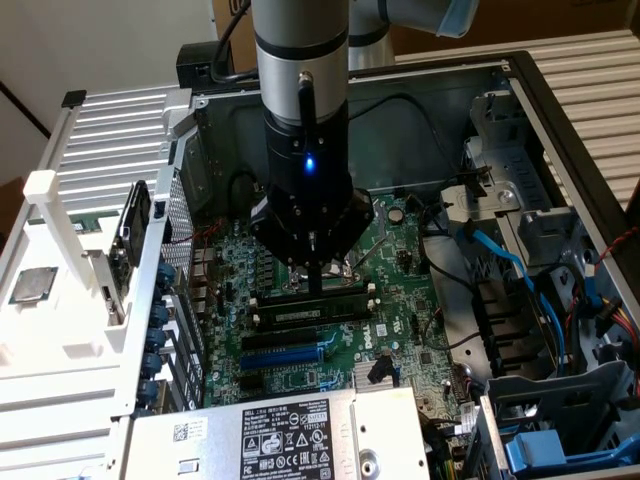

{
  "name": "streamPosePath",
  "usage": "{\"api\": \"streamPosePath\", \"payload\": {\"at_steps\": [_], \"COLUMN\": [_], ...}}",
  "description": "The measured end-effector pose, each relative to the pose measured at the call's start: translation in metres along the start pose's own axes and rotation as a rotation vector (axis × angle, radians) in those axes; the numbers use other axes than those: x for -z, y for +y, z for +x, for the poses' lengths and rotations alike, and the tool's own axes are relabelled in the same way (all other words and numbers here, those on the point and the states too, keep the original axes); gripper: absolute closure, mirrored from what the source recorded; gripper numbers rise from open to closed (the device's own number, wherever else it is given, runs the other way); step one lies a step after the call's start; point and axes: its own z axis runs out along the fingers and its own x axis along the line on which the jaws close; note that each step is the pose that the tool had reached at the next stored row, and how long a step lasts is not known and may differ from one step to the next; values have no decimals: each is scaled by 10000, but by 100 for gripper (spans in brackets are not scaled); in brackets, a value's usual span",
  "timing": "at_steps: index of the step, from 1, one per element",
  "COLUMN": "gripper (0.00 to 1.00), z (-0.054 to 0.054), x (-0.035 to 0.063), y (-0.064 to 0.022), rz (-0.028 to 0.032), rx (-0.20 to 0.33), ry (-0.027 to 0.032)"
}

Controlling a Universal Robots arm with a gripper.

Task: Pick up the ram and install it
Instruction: 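Press down the ram until it locks into place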

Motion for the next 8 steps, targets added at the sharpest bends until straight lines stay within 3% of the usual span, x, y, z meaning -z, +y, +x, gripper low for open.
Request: {"api": "streamPosePath", "payload": {"at_steps": [4,8], "gripper": [90,90], "z": [0,0], "x": [1,0], "y": [0,0], "rz": [-5,-5], "rx": [-336,-346], "ry": [18,19]}}
